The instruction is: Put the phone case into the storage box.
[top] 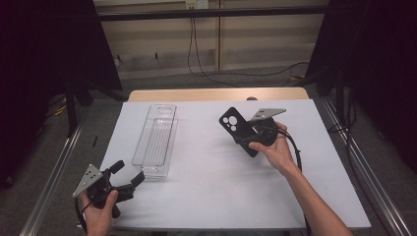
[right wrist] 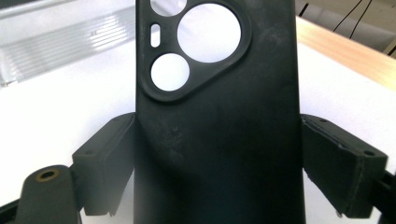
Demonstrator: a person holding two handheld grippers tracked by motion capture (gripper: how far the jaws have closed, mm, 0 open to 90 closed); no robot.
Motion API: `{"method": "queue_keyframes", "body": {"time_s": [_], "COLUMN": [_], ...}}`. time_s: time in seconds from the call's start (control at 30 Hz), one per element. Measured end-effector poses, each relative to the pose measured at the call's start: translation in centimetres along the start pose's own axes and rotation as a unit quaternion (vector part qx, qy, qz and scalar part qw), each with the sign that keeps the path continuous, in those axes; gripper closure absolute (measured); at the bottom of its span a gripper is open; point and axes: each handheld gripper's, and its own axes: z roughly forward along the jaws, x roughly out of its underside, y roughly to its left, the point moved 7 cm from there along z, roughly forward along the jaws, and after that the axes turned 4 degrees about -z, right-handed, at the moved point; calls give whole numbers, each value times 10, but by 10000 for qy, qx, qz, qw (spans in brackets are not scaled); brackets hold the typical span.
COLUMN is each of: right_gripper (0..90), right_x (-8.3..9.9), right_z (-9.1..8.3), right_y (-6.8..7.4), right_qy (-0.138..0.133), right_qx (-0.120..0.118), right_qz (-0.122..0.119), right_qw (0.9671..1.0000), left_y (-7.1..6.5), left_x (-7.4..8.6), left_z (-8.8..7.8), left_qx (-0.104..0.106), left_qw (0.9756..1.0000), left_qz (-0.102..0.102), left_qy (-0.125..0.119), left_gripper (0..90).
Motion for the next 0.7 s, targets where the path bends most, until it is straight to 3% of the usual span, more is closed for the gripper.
{"method": "queue_keyframes", "body": {"time_s": [0.33, 0.7], "right_gripper": [148, 148], "right_x": [-4, -5], "right_z": [-7, -12], "right_y": [-3, -6], "right_qy": [-444, -970], "right_qx": [139, 229], "right_qz": [90, 227], "right_qw": [9989, 9948], "left_y": [0, 0], "left_x": [0, 0], "left_z": [0, 0], "left_qx": [5, 11], "left_qw": [10000, 10000], "left_qz": [2, 4], "left_qy": [7, 9], "left_gripper": [30, 30]}}
